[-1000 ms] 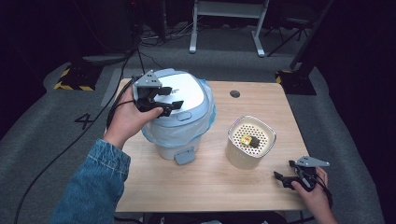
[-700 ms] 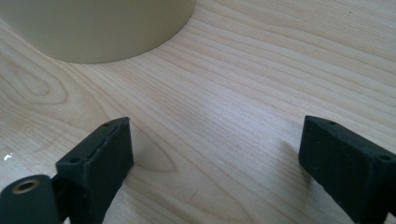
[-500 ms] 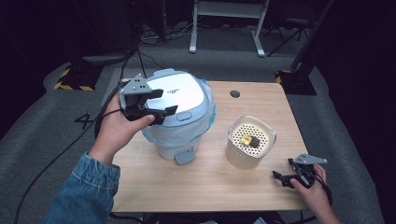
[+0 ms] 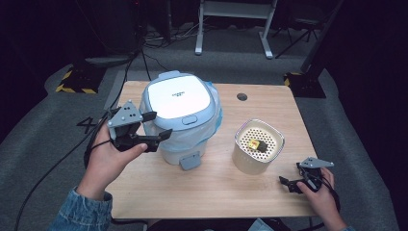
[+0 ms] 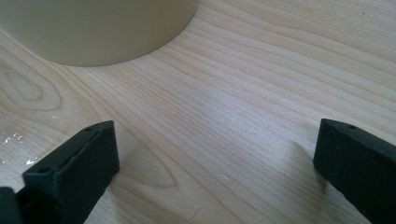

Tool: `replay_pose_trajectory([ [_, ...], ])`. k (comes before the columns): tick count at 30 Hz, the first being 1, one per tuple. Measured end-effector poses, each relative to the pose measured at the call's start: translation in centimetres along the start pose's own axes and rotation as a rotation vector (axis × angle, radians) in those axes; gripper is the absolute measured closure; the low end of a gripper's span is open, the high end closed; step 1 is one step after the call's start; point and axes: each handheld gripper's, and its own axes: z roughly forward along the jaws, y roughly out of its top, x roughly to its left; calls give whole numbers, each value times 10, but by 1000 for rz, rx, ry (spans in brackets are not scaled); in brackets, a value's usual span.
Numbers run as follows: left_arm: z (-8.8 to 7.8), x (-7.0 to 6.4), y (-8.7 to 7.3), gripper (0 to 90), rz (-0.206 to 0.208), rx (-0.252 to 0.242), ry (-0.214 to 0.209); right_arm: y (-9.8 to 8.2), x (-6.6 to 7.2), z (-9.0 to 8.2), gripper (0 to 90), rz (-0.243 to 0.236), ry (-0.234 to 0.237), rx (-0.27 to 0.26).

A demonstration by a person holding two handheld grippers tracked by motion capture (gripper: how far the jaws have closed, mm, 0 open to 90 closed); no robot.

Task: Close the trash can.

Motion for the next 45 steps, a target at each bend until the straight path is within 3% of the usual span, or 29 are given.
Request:
replay_pose_trajectory([
  [10,-7,0,-35,280,-37,12,29,0,0,0,1,0,0,0],
  [16,-8,-3,-58,269,-47,46,68,0,0,0,1,0,0,0],
  [26,3,3,-99,263,-97,61,72,0,0,0,1,0,0,-1],
  [30,7,5,-116,262,-139,55,67,0,0,0,1,0,0,-1],
  [45,23,10,-164,260,-185,168,77,0,0,0,1,0,0,-1],
])
